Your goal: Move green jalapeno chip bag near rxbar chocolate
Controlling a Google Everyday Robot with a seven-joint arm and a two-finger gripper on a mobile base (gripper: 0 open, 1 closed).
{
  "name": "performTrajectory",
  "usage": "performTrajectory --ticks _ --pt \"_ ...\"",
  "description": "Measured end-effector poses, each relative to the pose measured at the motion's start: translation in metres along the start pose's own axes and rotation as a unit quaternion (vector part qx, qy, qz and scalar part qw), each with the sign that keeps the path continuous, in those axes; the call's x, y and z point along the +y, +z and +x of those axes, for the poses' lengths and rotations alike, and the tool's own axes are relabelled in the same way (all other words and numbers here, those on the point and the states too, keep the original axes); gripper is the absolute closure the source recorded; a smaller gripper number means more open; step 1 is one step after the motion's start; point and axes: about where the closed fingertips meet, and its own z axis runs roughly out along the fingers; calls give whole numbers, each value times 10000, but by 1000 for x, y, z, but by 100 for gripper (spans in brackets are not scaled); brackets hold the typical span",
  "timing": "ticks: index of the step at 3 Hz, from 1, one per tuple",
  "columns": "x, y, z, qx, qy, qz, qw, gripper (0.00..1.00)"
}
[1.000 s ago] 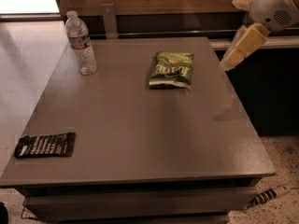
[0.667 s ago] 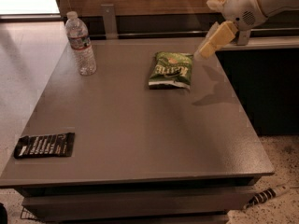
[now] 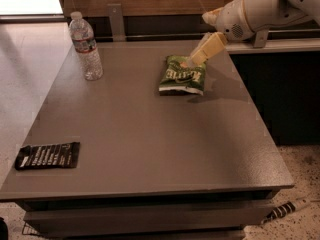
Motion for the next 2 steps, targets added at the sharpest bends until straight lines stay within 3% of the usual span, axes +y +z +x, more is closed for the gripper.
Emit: performTrajectory --ticks 1,2 --pt "0 0 0 0 0 0 10000 0" --pt "-10 24 19 105 241 -92 9996 0"
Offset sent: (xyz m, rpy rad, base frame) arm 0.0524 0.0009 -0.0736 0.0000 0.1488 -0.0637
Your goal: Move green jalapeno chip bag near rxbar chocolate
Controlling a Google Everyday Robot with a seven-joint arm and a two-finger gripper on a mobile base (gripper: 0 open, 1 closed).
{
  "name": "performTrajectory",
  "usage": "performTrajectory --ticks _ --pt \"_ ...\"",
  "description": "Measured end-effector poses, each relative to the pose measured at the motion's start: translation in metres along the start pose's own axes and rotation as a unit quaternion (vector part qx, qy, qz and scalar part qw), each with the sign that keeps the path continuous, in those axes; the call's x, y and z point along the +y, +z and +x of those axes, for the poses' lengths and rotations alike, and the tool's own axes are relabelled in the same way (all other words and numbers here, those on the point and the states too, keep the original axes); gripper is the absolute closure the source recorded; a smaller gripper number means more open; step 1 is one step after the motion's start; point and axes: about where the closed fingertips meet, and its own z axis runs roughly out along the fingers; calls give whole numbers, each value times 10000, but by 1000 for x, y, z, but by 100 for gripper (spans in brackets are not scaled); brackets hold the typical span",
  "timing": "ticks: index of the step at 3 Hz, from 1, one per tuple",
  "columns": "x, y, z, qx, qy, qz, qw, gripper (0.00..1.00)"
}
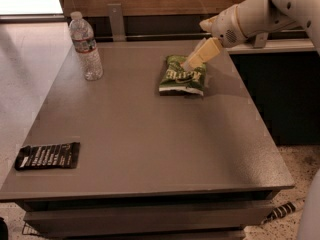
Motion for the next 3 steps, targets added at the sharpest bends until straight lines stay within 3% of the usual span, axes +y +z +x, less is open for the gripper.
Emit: performTrajectory --ticks 2,3 --pt "-14 49 47 134 612 -195 9978 0" --pt "-12 67 60 81 791 -363 9962 12"
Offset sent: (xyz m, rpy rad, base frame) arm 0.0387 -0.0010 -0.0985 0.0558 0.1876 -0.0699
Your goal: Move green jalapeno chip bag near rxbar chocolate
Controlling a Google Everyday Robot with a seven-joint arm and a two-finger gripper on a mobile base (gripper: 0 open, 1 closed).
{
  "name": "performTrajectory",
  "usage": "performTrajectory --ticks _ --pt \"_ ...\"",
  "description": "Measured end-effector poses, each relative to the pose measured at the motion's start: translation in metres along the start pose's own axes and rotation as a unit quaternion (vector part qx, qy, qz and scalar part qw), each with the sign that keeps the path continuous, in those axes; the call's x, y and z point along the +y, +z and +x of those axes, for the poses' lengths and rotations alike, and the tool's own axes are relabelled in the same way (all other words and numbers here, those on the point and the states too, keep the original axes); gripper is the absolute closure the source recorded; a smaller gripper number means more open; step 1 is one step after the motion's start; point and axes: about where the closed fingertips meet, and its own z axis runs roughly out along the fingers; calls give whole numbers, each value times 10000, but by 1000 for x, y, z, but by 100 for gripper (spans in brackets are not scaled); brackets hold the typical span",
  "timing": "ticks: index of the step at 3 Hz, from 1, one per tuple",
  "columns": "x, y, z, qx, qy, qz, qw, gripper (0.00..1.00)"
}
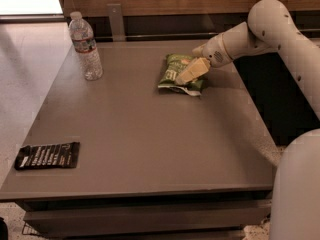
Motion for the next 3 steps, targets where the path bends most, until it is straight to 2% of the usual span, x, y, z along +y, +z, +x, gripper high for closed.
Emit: performTrajectory --ticks 3 --pt "2 10 1 4 19 -86 10000 82"
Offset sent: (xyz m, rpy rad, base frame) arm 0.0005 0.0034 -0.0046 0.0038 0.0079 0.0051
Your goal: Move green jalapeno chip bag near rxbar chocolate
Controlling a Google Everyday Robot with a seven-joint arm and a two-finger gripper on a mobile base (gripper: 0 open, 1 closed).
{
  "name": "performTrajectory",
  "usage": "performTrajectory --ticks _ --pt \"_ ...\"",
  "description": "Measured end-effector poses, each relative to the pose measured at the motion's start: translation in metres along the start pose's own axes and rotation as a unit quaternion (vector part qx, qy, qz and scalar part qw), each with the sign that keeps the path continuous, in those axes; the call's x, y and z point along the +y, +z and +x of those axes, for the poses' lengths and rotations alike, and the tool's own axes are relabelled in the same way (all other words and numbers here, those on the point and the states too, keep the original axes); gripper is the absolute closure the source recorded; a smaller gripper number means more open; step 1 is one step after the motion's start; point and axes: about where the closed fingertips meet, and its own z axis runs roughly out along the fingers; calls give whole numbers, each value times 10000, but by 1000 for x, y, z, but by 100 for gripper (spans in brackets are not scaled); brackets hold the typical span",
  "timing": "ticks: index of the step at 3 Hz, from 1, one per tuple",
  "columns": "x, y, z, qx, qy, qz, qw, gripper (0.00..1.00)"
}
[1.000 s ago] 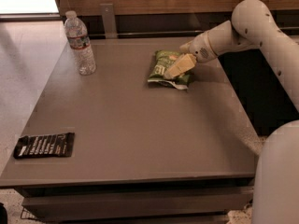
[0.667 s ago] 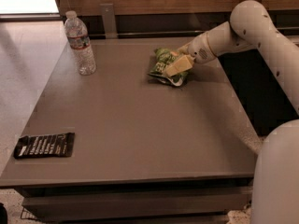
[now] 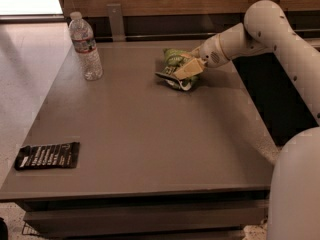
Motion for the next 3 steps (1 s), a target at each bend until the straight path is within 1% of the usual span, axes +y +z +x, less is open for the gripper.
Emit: performTrajectory --ticks 1,3 --pt "0 -1 -1 0 0 0 10000 100" --pt "0 -1 -2 1 0 -1 10000 100"
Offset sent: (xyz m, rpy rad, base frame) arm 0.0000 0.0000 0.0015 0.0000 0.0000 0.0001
